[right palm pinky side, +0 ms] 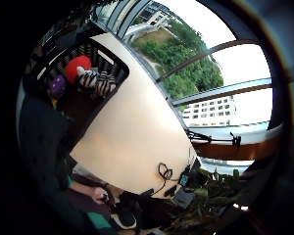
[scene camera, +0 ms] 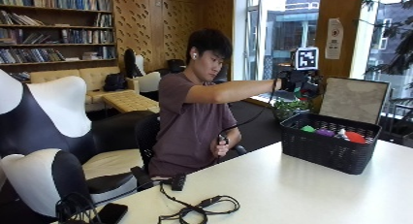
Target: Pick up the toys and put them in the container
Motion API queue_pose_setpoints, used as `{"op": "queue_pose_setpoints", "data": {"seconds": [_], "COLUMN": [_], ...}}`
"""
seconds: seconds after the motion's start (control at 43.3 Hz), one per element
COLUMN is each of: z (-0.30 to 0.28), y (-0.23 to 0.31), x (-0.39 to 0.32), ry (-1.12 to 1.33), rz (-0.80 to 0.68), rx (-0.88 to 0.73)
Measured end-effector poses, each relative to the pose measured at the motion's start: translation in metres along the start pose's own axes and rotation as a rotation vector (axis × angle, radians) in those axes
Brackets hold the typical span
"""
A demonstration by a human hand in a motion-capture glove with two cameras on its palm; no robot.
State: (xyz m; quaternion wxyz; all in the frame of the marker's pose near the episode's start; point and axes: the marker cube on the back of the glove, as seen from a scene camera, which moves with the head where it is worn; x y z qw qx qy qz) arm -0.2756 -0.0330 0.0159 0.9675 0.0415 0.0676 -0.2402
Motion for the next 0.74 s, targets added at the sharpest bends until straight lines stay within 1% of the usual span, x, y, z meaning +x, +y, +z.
{"op": "queue_pose_setpoints", "data": {"seconds": [0.046, 0.069, 0.162, 0.254, 0.37, 0.462, 0.578, 0.74], "z": [0.006, 0.009, 0.022, 0.031, 0.033, 0.032, 0.024, 0.018], "y": [-0.005, -0.007, -0.008, -0.008, -0.009, -0.013, -0.007, 0.000], "x": [-0.009, -0.013, -0.031, -0.034, -0.025, -0.028, -0.017, -0.003], "ry": [0.020, 0.030, 0.014, -0.026, -0.072, -0.082, -0.081, -0.049], "rz": [0.041, 0.032, -0.070, -0.102, -0.129, -0.080, -0.090, -0.050], "rx": [-0.044, -0.068, -0.181, -0.248, -0.207, -0.203, -0.177, -0.130]}}
